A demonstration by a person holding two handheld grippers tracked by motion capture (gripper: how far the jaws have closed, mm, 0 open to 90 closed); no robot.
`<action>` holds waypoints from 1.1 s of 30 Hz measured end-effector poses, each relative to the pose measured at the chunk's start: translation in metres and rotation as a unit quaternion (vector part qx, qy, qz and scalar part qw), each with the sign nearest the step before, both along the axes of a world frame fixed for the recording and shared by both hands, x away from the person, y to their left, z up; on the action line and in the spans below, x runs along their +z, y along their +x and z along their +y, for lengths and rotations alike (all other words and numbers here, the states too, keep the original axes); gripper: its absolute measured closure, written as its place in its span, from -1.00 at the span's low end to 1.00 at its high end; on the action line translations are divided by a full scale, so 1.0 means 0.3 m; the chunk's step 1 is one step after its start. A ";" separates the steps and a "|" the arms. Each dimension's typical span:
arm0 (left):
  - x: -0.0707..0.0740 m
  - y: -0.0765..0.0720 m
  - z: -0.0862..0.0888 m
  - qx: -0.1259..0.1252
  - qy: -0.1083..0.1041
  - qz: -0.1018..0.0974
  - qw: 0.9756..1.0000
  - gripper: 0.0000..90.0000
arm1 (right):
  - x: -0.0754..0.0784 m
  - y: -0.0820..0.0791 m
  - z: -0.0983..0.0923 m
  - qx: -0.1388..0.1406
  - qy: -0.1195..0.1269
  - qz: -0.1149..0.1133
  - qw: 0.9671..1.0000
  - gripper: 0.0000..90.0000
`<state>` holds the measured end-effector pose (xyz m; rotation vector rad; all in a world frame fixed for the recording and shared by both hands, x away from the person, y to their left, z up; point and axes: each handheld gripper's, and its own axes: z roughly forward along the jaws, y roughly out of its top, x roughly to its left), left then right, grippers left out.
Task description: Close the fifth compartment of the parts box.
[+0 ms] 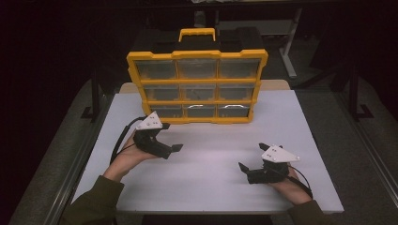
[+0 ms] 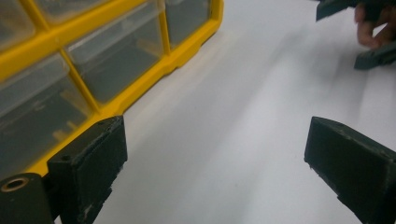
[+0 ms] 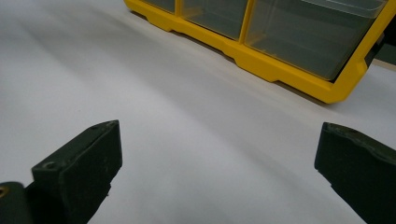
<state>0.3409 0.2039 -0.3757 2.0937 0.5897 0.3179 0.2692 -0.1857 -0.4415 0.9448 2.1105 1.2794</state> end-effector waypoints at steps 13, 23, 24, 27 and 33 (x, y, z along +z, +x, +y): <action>-0.107 -0.072 0.080 0.015 -0.010 0.009 1.000 -1.00 | 0.001 0.004 -0.002 0.001 -0.002 -0.011 1.000 -0.99; -0.147 -0.121 0.117 0.018 -0.011 0.007 1.000 -1.00 | -0.002 0.001 -0.002 -0.003 -0.003 -0.001 1.000 -0.99; -0.153 -0.125 0.122 0.018 -0.008 0.007 1.000 -1.00 | -0.002 0.001 -0.002 -0.003 -0.003 -0.001 1.000 -0.99; -0.169 -0.136 0.132 0.019 -0.011 0.005 1.000 -1.00 | -0.003 0.002 -0.002 -0.003 -0.003 -0.002 1.000 -0.99; -0.199 -0.152 0.145 0.020 -0.005 0.008 1.000 -1.00 | -0.006 0.002 0.001 -0.002 -0.002 -0.001 1.000 -0.99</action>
